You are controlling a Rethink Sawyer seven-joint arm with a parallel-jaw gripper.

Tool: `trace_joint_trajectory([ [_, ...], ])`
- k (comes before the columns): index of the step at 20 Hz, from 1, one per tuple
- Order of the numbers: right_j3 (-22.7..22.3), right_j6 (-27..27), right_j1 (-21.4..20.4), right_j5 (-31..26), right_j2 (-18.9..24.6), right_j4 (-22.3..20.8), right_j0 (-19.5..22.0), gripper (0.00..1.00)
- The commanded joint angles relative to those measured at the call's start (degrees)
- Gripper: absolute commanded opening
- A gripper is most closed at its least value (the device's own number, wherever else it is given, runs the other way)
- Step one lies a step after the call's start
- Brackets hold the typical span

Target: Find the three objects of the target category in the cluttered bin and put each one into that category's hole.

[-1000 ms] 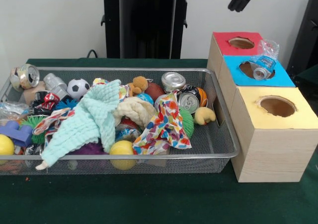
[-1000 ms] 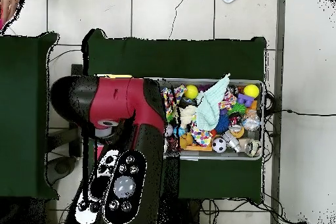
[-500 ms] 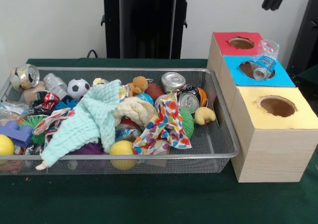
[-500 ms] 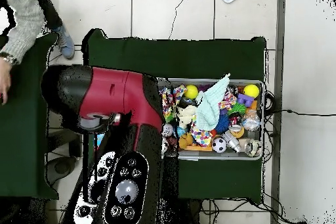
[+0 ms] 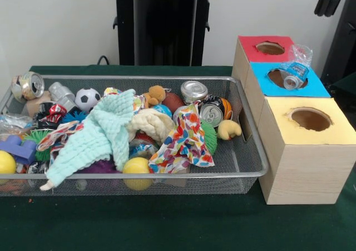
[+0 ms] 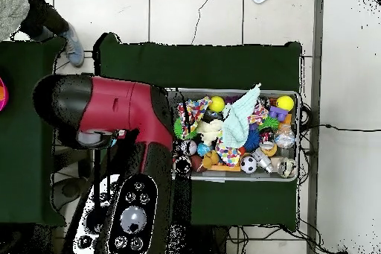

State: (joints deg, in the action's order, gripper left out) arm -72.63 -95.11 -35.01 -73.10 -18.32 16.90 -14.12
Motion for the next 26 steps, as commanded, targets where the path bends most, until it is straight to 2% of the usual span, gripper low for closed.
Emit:
trace_joint_trajectory([
  [1,-7.44,-9.77,1.94,2.69,3.41,-2.52,-0.38,0.00],
  [5,-10.02,-8.07,1.66,3.17,3.25,-4.06,-1.08,0.00],
  [11,-14.80,-8.42,-0.05,6.31,2.90,-4.43,-2.73,0.00],
  [19,-17.76,-8.47,3.41,17.19,4.42,-3.37,-2.13,0.00],
  [26,-16.62,-9.21,6.89,22.19,5.85,-2.43,-1.71,0.00],
])
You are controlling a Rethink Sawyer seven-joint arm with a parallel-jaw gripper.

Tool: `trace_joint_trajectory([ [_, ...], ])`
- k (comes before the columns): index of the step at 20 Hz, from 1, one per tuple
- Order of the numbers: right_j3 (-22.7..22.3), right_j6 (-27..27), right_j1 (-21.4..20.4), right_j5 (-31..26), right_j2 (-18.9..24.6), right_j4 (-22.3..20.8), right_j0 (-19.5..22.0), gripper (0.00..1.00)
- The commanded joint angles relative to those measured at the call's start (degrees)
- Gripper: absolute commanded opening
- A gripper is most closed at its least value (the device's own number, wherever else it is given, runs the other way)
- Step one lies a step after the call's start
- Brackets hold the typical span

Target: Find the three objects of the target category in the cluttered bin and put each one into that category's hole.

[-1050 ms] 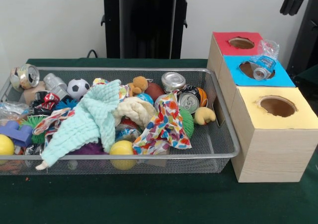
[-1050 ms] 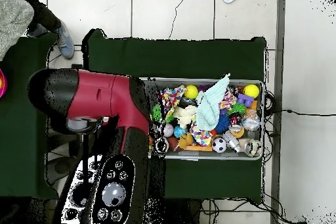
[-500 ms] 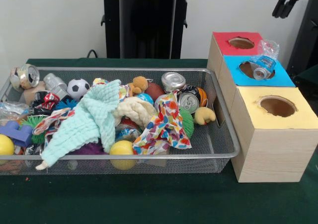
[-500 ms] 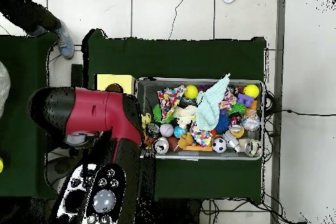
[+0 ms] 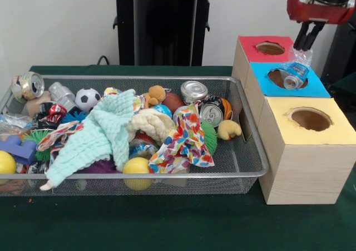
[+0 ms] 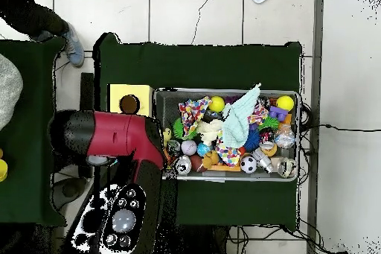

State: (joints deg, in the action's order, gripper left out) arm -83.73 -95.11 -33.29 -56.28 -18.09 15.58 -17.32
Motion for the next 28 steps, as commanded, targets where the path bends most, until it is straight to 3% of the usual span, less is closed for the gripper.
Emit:
trace_joint_trajectory([
  [1,-5.21,-9.21,5.72,5.69,5.54,-1.34,1.45,0.00],
  [14,-4.44,-8.88,11.20,12.52,6.59,-1.21,2.62,0.00],
  [21,-1.16,-8.84,15.50,14.32,5.94,-1.88,3.00,0.00],
  [28,-1.42,-7.90,8.55,2.18,3.15,-2.84,1.80,0.00],
])
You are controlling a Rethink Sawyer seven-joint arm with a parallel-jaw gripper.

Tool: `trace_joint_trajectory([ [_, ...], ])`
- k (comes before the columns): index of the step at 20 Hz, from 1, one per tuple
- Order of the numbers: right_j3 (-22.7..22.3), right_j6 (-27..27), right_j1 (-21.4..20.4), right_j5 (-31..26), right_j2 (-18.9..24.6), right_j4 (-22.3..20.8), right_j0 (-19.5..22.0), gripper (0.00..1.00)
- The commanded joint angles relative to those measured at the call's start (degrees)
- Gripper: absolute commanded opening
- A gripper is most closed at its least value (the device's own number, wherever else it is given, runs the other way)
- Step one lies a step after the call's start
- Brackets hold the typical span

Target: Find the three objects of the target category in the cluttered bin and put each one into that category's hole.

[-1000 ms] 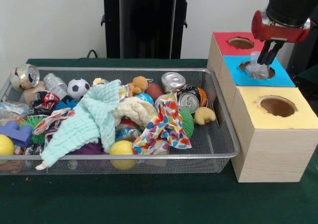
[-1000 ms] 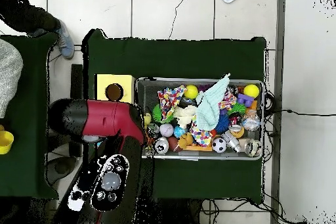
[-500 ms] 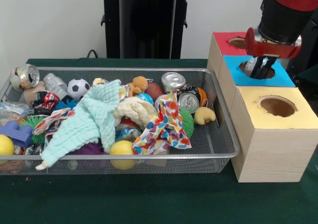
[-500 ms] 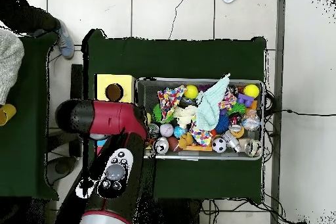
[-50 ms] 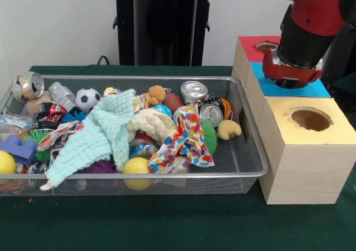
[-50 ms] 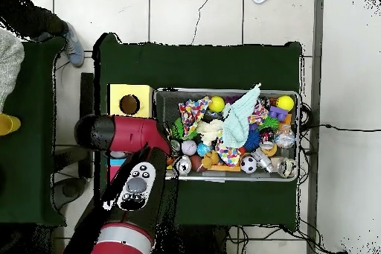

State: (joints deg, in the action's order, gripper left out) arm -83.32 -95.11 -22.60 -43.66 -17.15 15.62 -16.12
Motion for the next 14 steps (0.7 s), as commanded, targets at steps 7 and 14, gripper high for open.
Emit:
trace_joint_trajectory([
  [7,1.84,-7.10,-10.40,-27.76,0.49,-4.48,0.71,0.00],
  [14,3.01,-7.01,-12.66,-31.70,1.67,-5.37,1.79,0.00],
])
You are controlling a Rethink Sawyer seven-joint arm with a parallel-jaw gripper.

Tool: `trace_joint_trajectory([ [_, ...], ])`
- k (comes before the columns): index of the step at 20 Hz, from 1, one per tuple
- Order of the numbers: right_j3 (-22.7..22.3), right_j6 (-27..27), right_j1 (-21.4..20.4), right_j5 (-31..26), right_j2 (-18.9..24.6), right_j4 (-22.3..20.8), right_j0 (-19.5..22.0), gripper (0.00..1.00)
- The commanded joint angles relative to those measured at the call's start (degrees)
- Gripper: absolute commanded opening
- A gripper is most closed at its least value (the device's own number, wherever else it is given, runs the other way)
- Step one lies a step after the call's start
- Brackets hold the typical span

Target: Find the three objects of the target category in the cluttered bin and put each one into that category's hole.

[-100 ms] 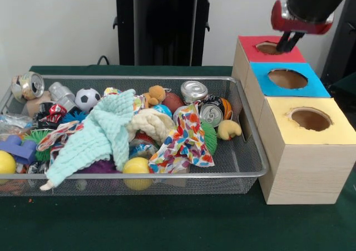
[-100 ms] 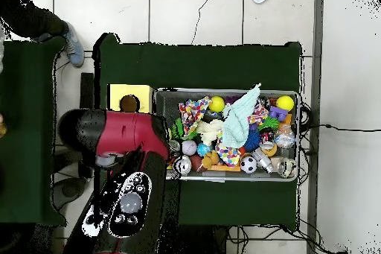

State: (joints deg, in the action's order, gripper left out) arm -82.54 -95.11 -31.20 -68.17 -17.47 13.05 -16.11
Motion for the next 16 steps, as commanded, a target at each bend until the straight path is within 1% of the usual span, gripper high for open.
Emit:
trace_joint_trajectory([
  [1,2.26,-6.98,-4.43,-7.35,2.16,-2.81,1.91,0.00],
  [2,2.30,-6.95,-4.80,-7.52,2.32,-2.82,2.02,0.00],
  [3,2.69,-6.88,-6.09,-8.92,1.98,-3.07,1.83,0.00],
  [6,2.79,-6.62,-6.87,-9.32,2.02,-3.50,1.97,0.00],
  [7,1.24,-6.34,-8.48,-9.31,1.59,-3.63,1.69,0.00],
  [10,-0.62,-4.09,-10.62,-10.14,0.96,-5.26,2.21,0.00],
  [12,-2.39,0.27,-11.08,-7.70,0.73,-8.25,3.67,0.00],
  [14,-4.73,4.20,-11.65,-1.87,0.86,-10.14,6.48,0.00],
  [16,-6.95,8.19,-12.25,5.99,2.36,-11.14,10.23,0.00],
])
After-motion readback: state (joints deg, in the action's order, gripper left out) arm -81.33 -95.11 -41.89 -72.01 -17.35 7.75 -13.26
